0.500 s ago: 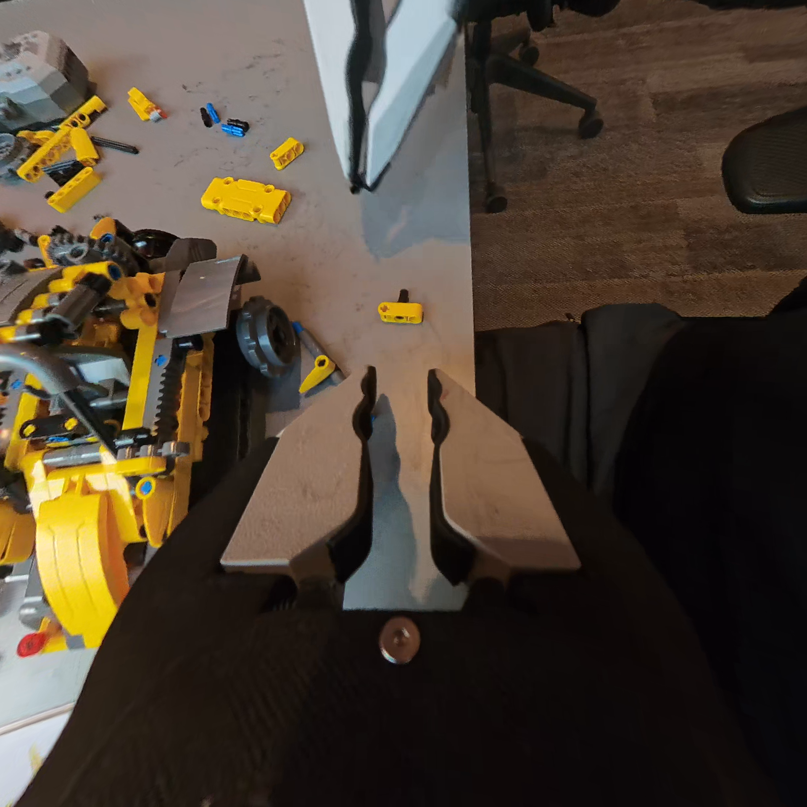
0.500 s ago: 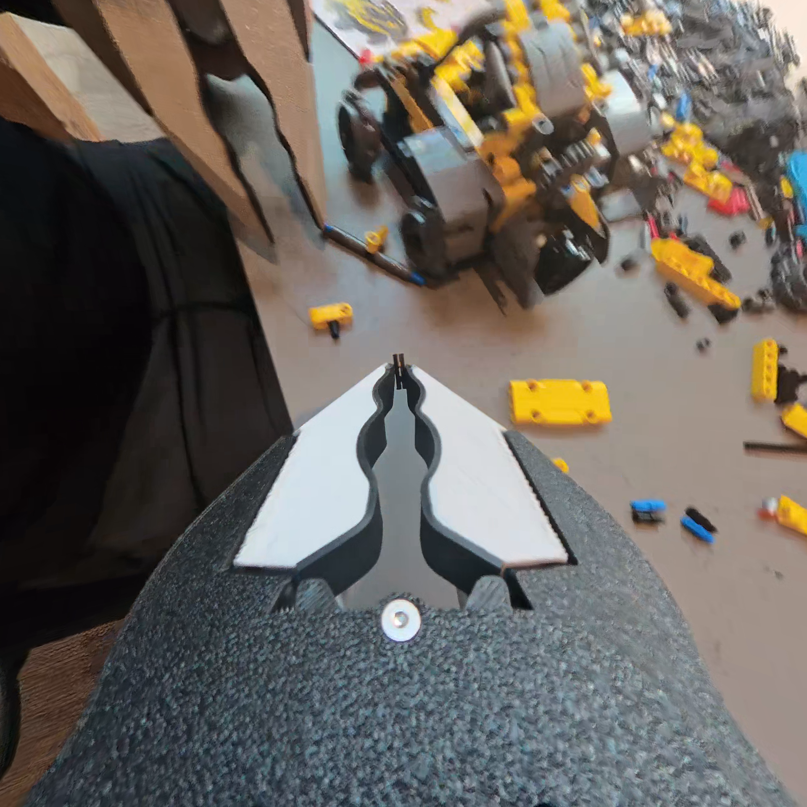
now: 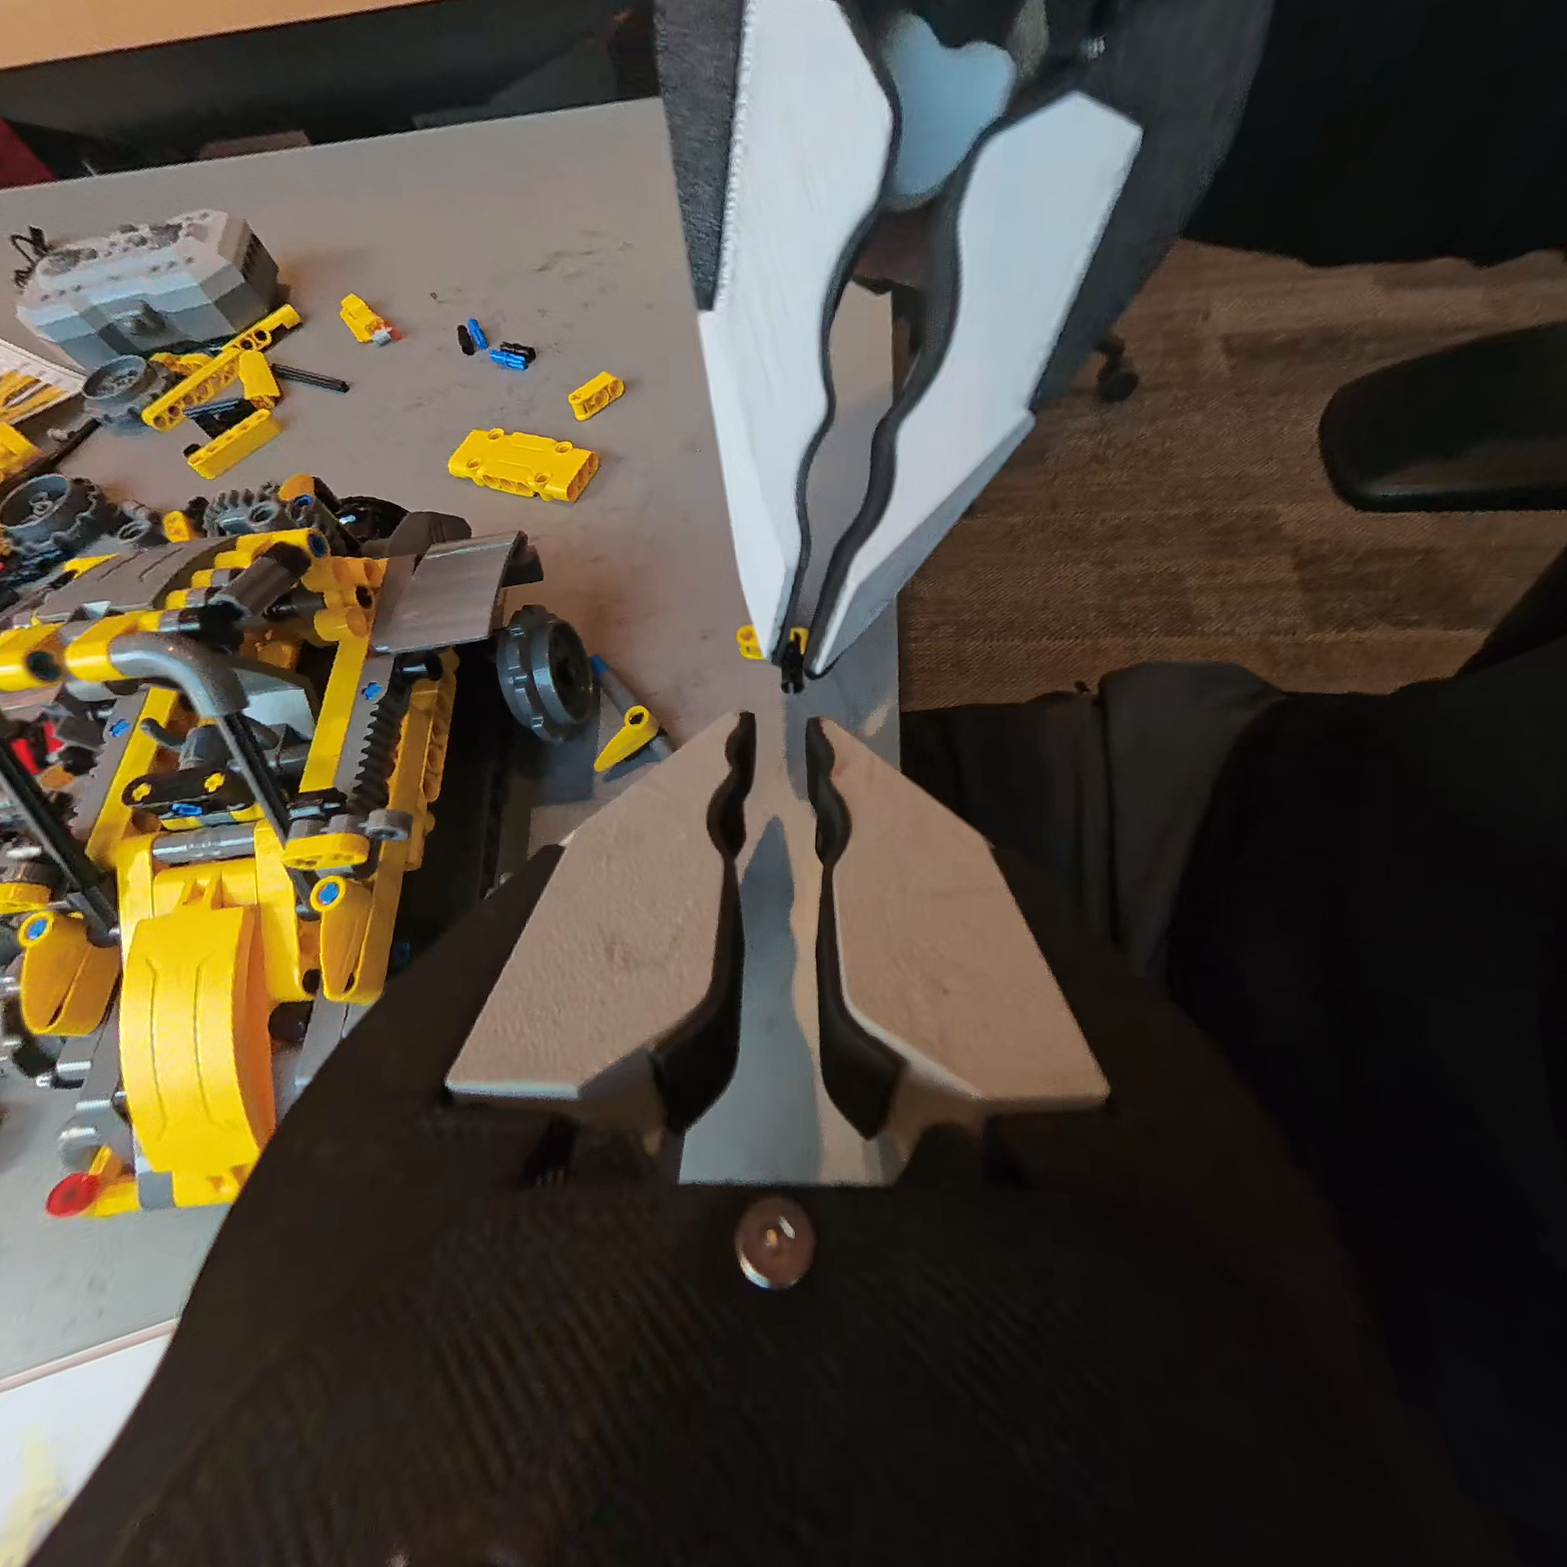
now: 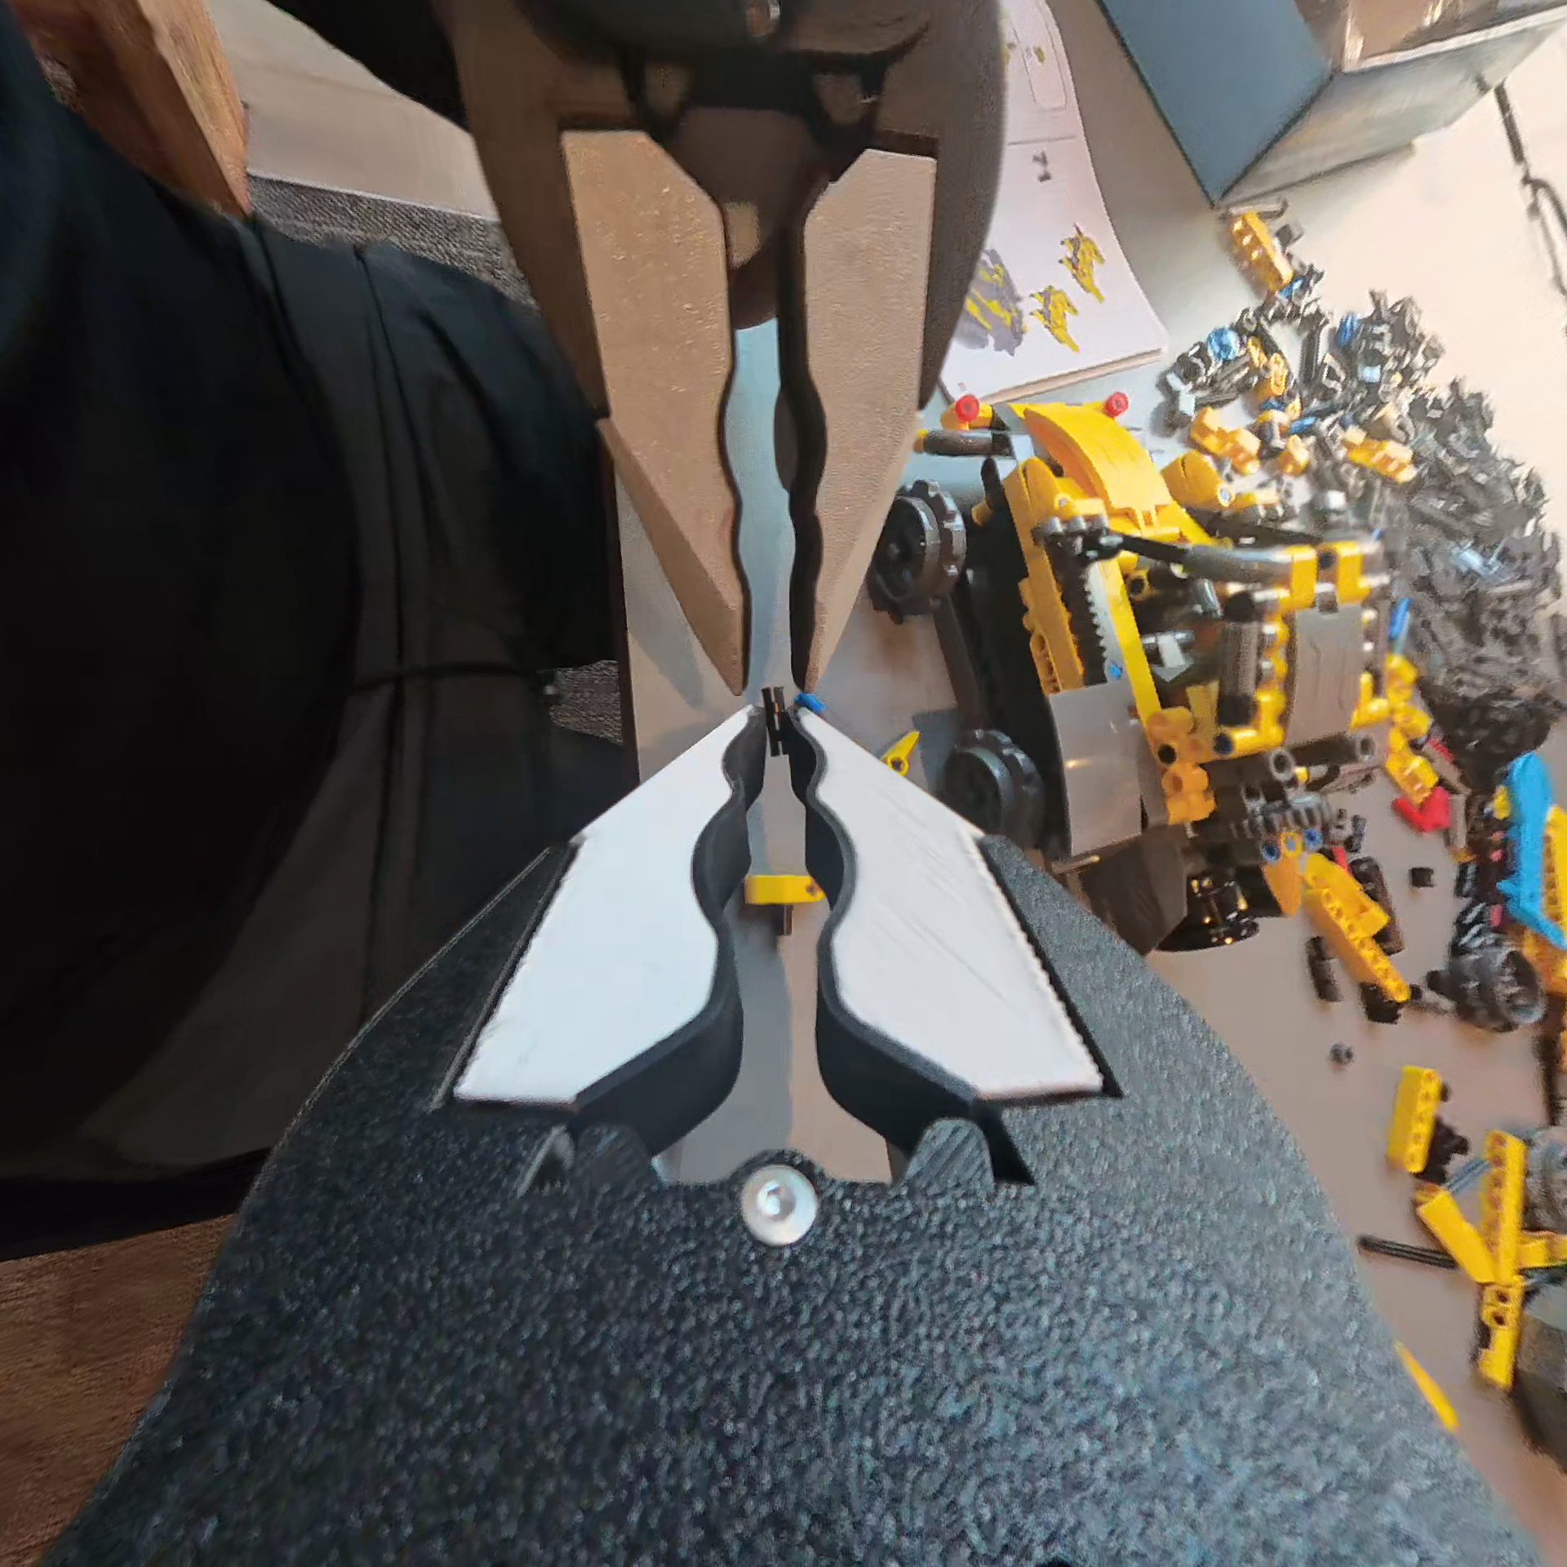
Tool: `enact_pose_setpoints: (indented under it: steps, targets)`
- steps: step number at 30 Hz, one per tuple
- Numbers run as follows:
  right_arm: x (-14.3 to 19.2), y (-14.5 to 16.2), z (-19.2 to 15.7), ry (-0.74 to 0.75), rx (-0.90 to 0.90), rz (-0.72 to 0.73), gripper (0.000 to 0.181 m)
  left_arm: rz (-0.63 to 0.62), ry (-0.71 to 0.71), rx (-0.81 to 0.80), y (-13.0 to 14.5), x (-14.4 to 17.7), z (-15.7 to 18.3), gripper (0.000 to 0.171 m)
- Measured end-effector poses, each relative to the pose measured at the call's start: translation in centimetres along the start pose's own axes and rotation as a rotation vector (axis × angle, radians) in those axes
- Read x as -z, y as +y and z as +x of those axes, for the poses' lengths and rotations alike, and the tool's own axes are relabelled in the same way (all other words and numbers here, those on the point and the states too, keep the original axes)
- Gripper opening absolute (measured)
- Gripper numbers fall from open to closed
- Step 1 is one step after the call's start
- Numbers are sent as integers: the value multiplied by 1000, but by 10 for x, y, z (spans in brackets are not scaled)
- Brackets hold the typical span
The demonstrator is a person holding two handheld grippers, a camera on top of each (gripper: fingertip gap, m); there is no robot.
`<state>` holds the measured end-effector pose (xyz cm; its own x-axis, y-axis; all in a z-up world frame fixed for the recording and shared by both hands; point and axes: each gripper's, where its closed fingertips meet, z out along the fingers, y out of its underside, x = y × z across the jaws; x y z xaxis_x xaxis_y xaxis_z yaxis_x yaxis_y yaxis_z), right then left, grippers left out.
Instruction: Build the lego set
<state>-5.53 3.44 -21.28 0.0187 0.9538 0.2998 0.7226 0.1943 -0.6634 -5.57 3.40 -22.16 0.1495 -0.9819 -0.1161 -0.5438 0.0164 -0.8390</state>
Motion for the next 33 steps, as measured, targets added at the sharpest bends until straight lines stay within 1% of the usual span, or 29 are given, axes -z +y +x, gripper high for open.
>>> enact_pose_setpoints:
  steps: [4, 8, 16, 21, 28, 33]
  targets:
    - [-3, -8, -4, 28, 62, 0, 5, 29, 59, 45, -2, 4, 5, 9]
    - [-6, -7, -6, 33, 76, -18, 5, 39, 73, 30, -3, 5, 9, 5]
    - [-10, -6, -10, 49, 75, -19, 5, 19, 69, -7, 2, 4, 12, 3]
    - [-19, -5, -11, 52, 37, -21, 5, -4, 72, 47, 10, 5, 12, 6]
    - [-19, -17, -15, 100, 104, -16, 5, 25, 91, 109, 9, 16, 17, 6]
    - [-26, -17, -17, 94, 114, -2, 5, -8, 73, 109, 15, 17, 17, 6]
